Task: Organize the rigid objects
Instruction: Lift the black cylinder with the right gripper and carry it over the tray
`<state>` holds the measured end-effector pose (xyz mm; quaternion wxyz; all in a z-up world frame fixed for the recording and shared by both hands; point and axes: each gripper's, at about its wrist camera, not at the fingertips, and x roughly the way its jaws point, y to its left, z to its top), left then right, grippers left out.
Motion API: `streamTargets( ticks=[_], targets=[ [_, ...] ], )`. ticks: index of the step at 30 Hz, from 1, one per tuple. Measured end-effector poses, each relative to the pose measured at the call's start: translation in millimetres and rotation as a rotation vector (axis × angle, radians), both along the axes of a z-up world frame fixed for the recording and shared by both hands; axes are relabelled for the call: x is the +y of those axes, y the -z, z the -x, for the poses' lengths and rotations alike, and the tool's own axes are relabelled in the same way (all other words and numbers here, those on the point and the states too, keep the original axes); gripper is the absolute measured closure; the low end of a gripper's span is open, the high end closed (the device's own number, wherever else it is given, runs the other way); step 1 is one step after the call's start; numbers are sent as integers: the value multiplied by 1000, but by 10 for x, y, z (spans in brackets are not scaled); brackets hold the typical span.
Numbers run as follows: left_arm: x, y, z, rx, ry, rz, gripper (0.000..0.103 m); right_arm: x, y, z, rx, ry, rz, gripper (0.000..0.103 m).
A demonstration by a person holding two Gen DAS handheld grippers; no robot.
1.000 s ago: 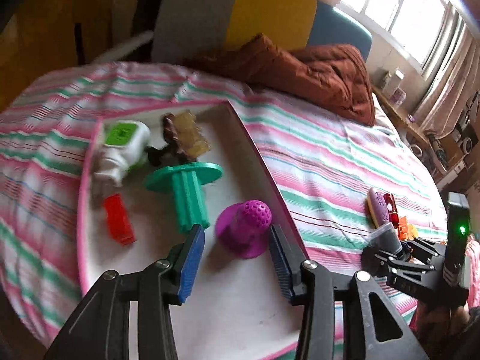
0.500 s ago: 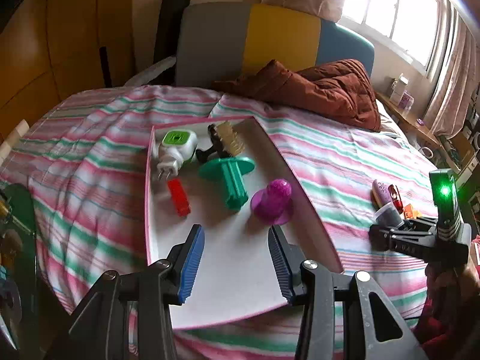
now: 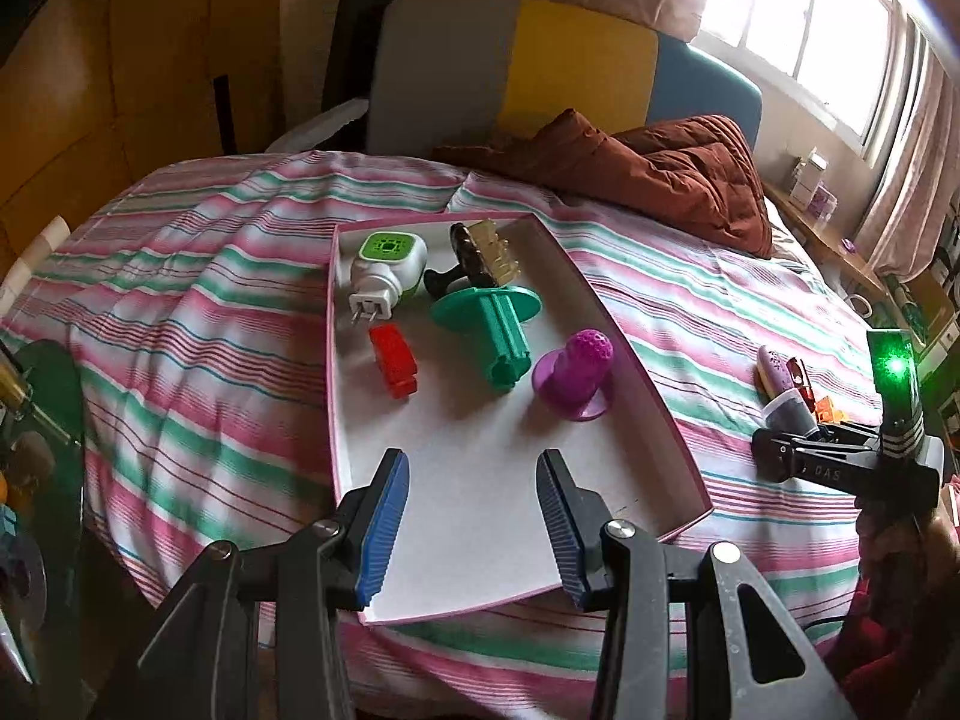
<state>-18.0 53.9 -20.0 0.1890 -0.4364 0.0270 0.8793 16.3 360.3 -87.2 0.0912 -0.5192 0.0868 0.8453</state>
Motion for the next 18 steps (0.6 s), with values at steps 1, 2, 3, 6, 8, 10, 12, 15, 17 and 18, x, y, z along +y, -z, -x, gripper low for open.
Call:
streamTargets(
  ticks=[1, 2, 3, 6, 8, 10, 12, 15, 17, 18],
  targets=[
    [-24, -4, -4, 2, -4, -5, 58, -3, -1, 1, -2, 7, 1, 59],
    [-45, -9, -7, 4, -6, -8, 58, -5, -7, 5, -8, 16, -1, 59],
    [-66, -10, -9, 5, -9, -10, 58, -18, -12, 4, -13, 23, -2, 59],
    [-148, -16, -3, 5, -23, -19, 58, -61, -47, -4, -9, 30, 30, 59],
    [-205, -7, 6, 1, -34, -30, 58, -147, -97, -17, 2, 19, 27, 59],
    [-247, 7, 16, -7, -45, -34, 58, -205, -126, -23, 11, 14, 38, 59],
    [-277, 13, 19, -10, -49, -39, 58, -269, -165, -33, 20, 9, 44, 59],
    [-312, 29, 16, -14, -49, -40, 58, -359, -220, -53, 30, 0, 56, 59],
    [-333, 41, 18, -20, -51, -44, 58, -443, -275, -56, 41, -12, 65, 59],
    [-342, 43, 17, -21, -52, -45, 58, -486, -300, -64, 46, -17, 70, 59]
  ],
)
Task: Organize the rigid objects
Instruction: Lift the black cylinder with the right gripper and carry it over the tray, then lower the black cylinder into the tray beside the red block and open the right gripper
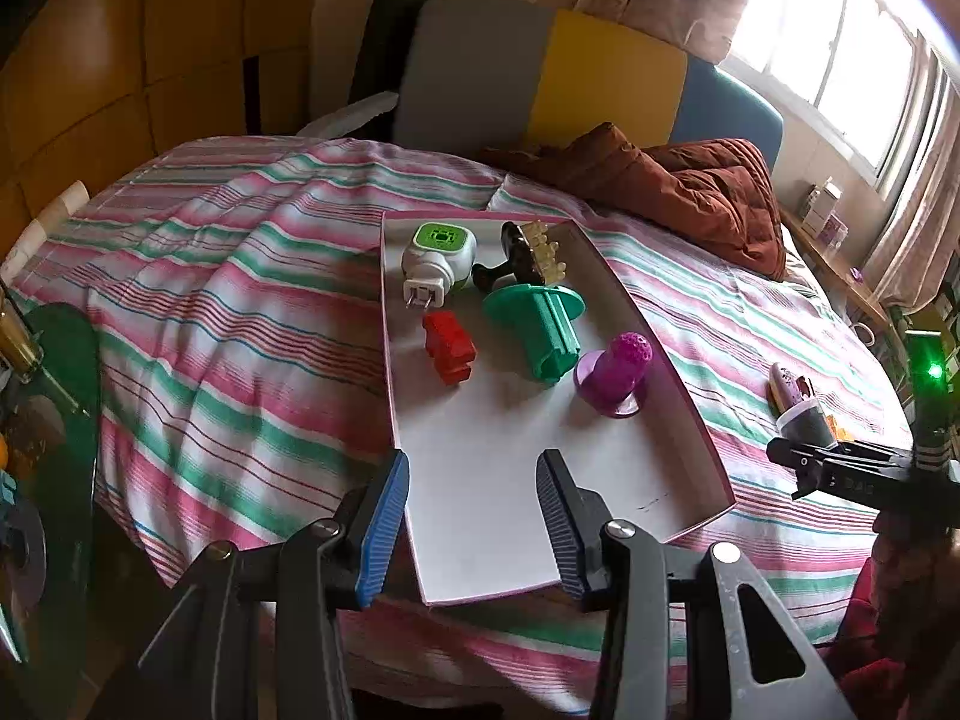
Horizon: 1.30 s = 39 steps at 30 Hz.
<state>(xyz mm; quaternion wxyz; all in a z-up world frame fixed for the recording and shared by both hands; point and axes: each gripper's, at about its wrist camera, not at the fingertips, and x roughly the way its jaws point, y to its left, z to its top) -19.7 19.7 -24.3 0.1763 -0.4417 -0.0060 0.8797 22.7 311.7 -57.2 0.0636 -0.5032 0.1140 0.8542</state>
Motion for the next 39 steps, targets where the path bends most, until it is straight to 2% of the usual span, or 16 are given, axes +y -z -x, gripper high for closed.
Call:
streamTargets(
  ticks=[11, 17, 26, 34, 39],
  targets=[
    [-61, -13, -5, 16, -11, 9, 58, -688, -346, 148, 75, -180, 45, 59],
    [-116, 6, 12, 8, -26, 6, 58, -1083, -381, 426, 60, -294, 89, 59],
    [-212, 33, 37, -3, -48, -2, 58, -1523, -133, 982, -38, -370, 93, 59],
    [-279, 91, 40, -16, -66, 8, 59, -1635, 244, 1516, -128, -318, 71, 59],
    [-328, 108, 53, -26, -79, 1, 59, -1704, 210, 1606, -106, -314, 66, 59]
  ],
)
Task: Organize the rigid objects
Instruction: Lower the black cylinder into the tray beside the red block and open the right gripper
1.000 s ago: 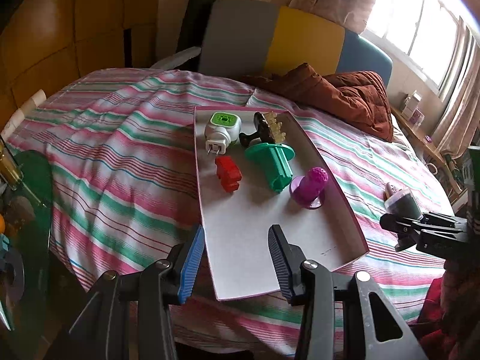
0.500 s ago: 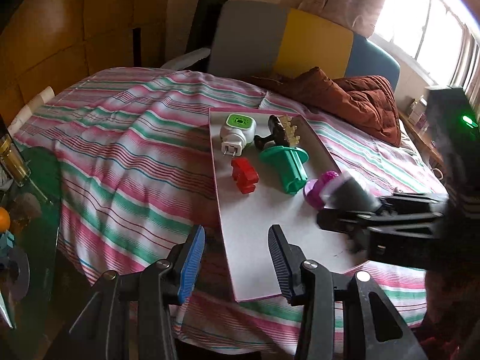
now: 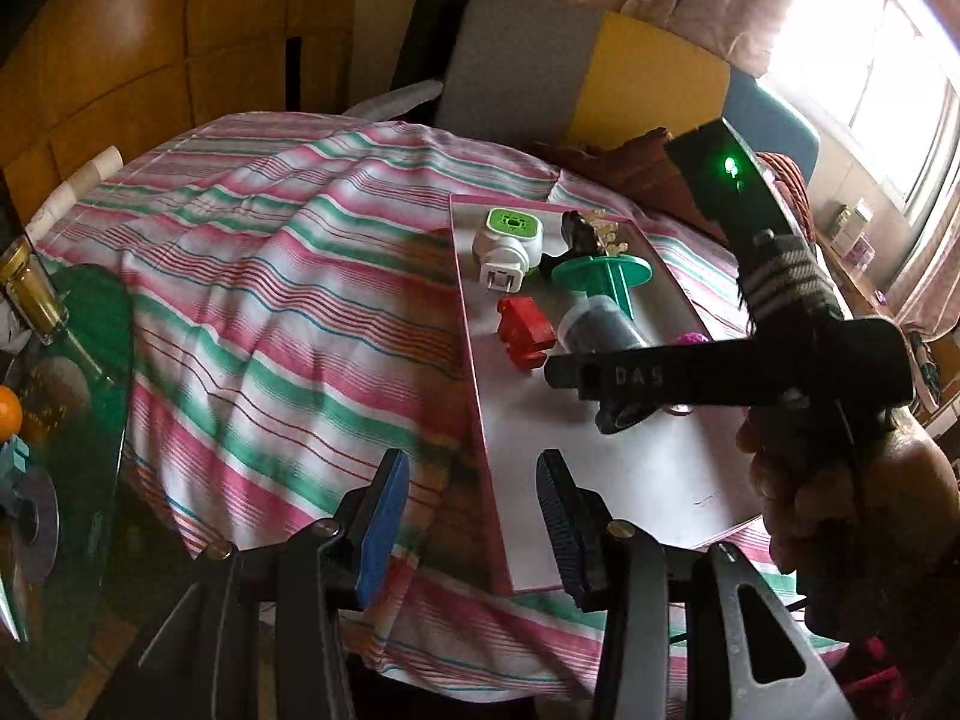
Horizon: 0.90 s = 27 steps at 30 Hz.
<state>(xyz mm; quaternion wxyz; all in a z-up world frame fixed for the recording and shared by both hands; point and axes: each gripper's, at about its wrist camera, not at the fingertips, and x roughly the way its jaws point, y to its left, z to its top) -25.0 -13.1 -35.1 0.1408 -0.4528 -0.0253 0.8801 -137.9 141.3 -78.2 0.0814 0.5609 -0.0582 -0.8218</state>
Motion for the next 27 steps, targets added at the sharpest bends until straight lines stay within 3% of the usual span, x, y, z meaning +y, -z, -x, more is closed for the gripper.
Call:
streamTargets(
  ticks=[15, 27],
  targets=[
    [1, -12, -37, 9, -4, 12, 58, 285, -433, -384, 126, 70, 74, 48],
    [116, -98, -116, 42, 29, 47, 58, 550, -578, -920, 215, 98, -45, 48]
  ],
)
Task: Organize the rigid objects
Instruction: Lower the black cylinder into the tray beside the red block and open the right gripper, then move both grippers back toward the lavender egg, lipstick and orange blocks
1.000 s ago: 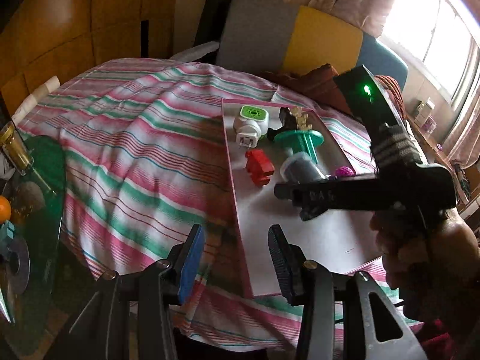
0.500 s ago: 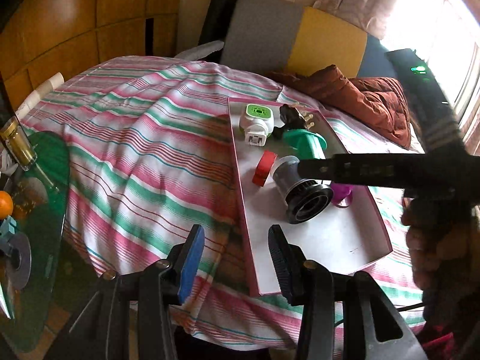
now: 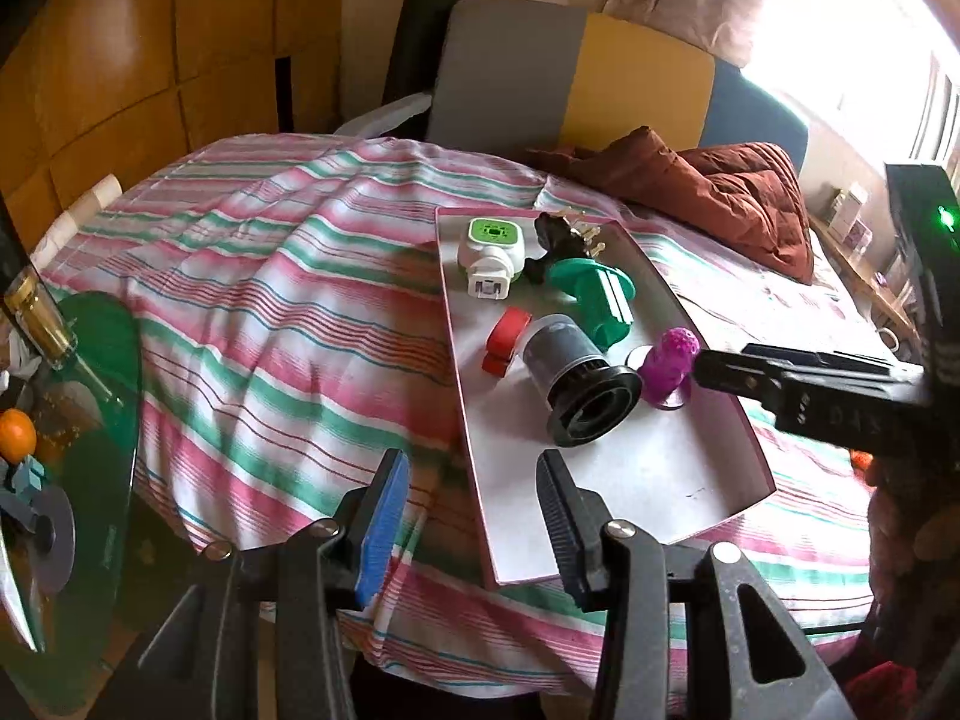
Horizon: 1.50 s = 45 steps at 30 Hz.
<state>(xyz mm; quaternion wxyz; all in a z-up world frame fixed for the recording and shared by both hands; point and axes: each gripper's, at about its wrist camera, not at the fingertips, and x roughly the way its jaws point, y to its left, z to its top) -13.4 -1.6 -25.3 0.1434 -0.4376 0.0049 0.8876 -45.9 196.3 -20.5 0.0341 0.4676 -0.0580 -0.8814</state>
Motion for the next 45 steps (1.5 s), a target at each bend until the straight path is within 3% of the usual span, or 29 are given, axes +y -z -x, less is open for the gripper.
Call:
streamTargets(
  ticks=[4, 7, 15, 24, 29, 32, 36, 45],
  targets=[
    [60, -38, -31, 19, 17, 19, 58, 126, -31, -181, 25, 25, -64, 48],
    [110, -54, -50, 25, 31, 30, 58, 270, -41, -276, 35, 56, -103, 40],
    [255, -67, -97, 36, 69, 64, 58, 896, -46, -552, 33, 190, -118, 36],
    [451, -110, -143, 58, 122, 107, 58, 1815, -97, -895, 43, 409, -179, 35],
    [633, -172, -188, 88, 165, 132, 58, 2472, 33, -1208, 52, 625, -215, 31],
    [758, -210, -179, 90, 181, 132, 58, 2826, 136, -1379, 17, 780, -126, 31],
    [970, -240, -181, 87, 220, 129, 58, 3078, 99, -1533, 51, 898, -31, 29],
    [1458, -269, -256, 102, 337, 149, 58, 3130, 106, -1582, 47, 932, 9, 27]
  ],
)
